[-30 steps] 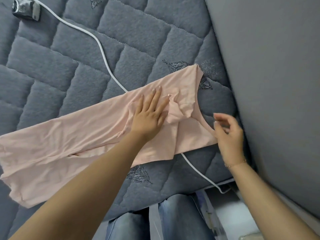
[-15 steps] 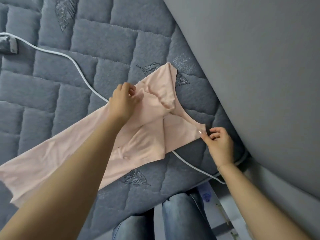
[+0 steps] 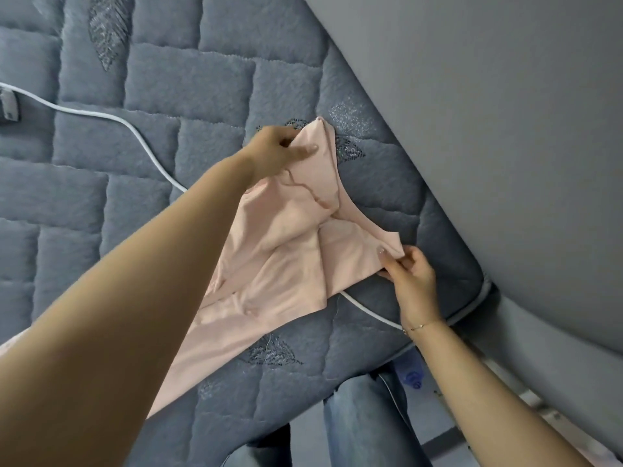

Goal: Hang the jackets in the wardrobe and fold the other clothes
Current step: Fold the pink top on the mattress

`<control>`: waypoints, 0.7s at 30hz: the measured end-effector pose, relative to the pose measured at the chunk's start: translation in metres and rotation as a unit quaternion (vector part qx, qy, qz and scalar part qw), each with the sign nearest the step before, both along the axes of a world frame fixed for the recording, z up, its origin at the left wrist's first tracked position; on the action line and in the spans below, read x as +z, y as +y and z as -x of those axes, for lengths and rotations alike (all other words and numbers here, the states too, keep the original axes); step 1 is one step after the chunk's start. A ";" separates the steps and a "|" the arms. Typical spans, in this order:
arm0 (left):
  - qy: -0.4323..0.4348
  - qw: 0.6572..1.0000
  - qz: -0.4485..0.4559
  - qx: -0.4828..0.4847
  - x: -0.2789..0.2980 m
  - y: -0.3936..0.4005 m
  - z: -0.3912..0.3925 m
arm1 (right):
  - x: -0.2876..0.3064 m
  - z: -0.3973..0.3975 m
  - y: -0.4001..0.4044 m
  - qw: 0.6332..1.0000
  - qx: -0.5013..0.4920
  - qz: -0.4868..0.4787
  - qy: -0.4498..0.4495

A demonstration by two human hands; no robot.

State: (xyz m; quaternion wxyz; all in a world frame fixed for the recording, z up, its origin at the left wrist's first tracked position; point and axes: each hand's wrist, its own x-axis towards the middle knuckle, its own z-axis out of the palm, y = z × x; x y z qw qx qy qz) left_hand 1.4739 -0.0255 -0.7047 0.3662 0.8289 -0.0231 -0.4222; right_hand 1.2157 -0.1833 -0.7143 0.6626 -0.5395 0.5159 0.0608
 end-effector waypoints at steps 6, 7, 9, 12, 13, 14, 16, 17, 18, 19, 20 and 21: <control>0.040 0.987 0.157 0.006 0.047 0.046 0.013 | 0.046 0.002 0.041 0.993 0.022 0.069 -0.096; 0.048 0.981 0.188 0.015 0.058 0.060 0.020 | 0.057 0.006 0.053 0.990 0.033 0.083 -0.112; 0.056 0.971 0.230 0.028 0.076 0.095 0.036 | 0.080 0.020 0.084 0.982 0.063 0.110 -0.142; 0.042 0.963 0.264 0.038 0.101 0.158 0.058 | 0.111 0.046 0.141 0.959 0.144 0.176 -0.170; 0.033 0.961 0.274 0.038 0.107 0.181 0.065 | 0.117 0.056 0.162 0.945 0.183 0.207 -0.175; 0.026 0.959 0.280 0.039 0.113 0.207 0.074 | 0.123 0.066 0.185 0.929 0.219 0.236 -0.180; 0.010 0.959 0.279 0.055 0.123 0.261 0.094 | 0.131 0.085 0.231 0.898 0.273 0.278 -0.202; 0.007 0.959 0.275 0.070 0.125 0.291 0.104 | 0.133 0.094 0.255 0.885 0.295 0.286 -0.217; 0.005 0.959 0.269 0.085 0.126 0.322 0.115 | 0.134 0.102 0.279 0.875 0.317 0.285 -0.229; 0.003 0.961 0.258 0.101 0.125 0.354 0.126 | 0.133 0.109 0.303 0.867 0.339 0.276 -0.238; 0.001 0.963 0.245 0.116 0.121 0.385 0.136 | 0.130 0.114 0.327 0.860 0.361 0.264 -0.245; -0.002 0.965 0.229 0.130 0.115 0.415 0.146 | 0.125 0.119 0.350 0.854 0.382 0.252 -0.248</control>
